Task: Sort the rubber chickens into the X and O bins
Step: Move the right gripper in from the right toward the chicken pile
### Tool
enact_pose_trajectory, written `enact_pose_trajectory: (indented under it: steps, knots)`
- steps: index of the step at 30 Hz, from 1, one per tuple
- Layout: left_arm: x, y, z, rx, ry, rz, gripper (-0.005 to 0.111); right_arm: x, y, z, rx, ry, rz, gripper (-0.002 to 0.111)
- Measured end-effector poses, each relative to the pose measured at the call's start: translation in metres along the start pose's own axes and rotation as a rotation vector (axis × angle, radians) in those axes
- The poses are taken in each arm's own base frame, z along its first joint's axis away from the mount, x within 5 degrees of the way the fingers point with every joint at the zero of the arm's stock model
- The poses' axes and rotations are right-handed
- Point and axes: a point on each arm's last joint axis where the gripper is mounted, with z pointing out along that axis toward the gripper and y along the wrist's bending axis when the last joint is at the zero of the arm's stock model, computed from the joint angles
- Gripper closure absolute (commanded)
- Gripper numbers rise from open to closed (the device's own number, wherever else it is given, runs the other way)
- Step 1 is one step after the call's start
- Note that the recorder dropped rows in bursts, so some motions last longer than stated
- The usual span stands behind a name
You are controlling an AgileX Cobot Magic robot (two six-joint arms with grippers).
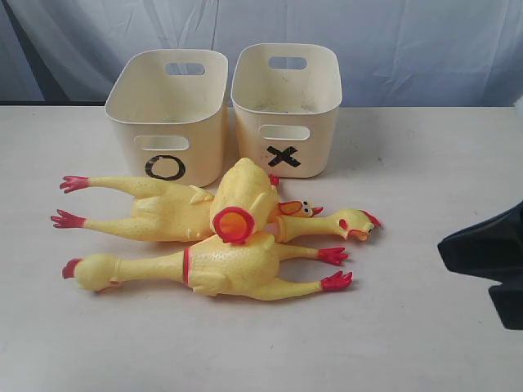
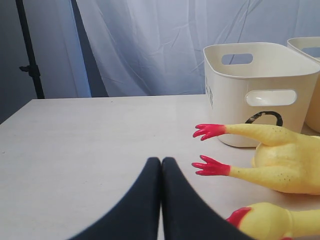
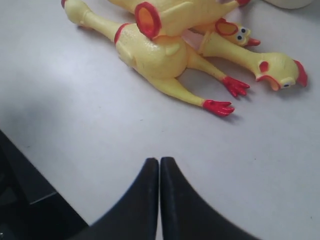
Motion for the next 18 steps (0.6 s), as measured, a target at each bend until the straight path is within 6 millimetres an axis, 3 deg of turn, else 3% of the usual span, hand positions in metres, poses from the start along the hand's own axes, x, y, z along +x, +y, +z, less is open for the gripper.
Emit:
enact_pose_trajectory:
  steps: [7, 18]
  knots:
    - [0.000, 0.000, 0.000, 0.000, 0.000, 0.000, 0.107, -0.003, -0.011, 0.010, 0.068, 0.037, -0.028, 0.107]
    - [0.000, 0.000, 0.000, 0.000, 0.000, 0.000, 0.107, -0.024, -0.029, 0.037, 0.141, -0.033, -0.022, 0.107]
